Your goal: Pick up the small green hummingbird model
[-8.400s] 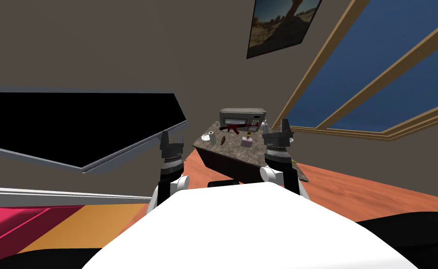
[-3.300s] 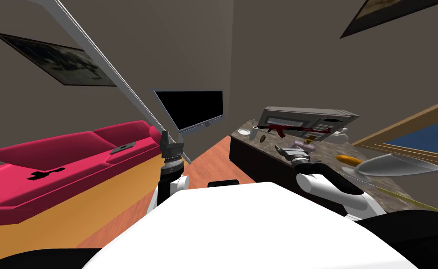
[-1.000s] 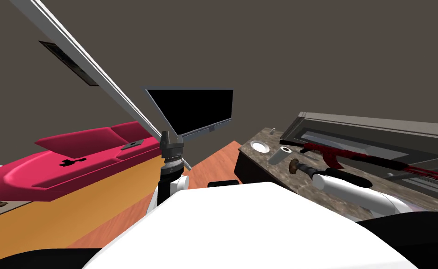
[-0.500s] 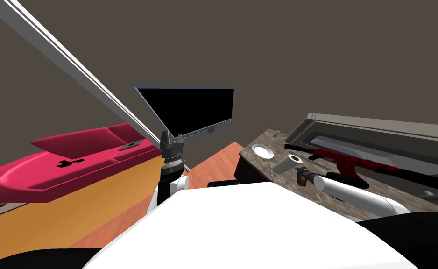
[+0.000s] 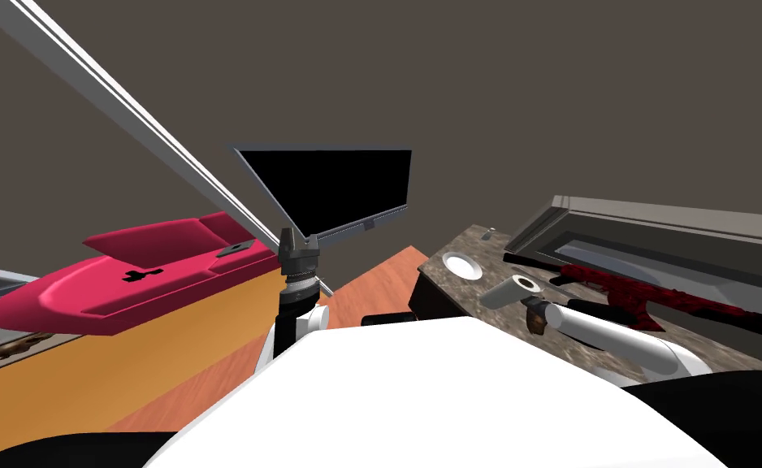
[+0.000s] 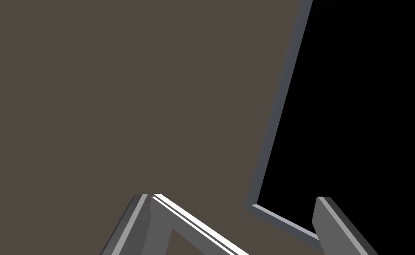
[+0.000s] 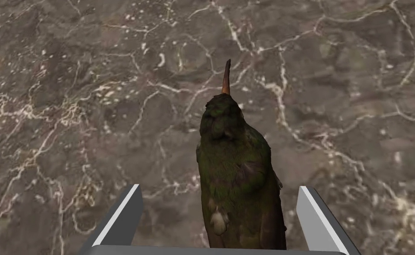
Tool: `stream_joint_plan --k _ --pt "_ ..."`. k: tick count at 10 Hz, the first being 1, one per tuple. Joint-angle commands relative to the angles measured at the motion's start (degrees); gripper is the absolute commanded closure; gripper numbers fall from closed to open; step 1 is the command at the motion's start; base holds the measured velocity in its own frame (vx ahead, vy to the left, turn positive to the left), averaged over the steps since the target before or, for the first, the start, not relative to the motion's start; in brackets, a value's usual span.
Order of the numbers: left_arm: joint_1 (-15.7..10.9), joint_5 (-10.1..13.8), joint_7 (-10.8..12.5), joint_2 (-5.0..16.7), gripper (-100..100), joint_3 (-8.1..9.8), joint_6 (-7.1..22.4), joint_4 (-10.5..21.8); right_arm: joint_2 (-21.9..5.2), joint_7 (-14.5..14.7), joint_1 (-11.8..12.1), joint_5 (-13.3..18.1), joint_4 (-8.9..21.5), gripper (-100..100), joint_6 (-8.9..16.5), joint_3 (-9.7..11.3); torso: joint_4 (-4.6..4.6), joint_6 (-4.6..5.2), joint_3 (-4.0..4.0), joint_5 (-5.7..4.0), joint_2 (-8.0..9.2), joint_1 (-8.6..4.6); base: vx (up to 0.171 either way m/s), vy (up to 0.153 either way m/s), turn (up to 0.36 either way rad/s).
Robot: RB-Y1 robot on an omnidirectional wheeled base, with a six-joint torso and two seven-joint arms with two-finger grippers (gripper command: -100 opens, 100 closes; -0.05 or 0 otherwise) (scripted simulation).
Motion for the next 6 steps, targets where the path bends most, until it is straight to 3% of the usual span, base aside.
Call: stream_joint_plan --k 1,6 --pt "0.0 0.0 0.0 0.0 0 0.0 0.0 0.0 -0.5 -0.2 -1.4 0.8 2.2 -100 -0.4 -0.7 0.0 0.0 0.0 0.0 0.0 0.0 -0.086 0.006 0.108" --pt "0.0 0.0 0.0 0.0 0 0.0 0.0 0.0 -1.8 -0.7 -5.6 3.1 8.5 -100 -1.4 -2.5 0.02 0.02 0.03 0.0 0.04 -0.02 -0.073 0.009 0.113"
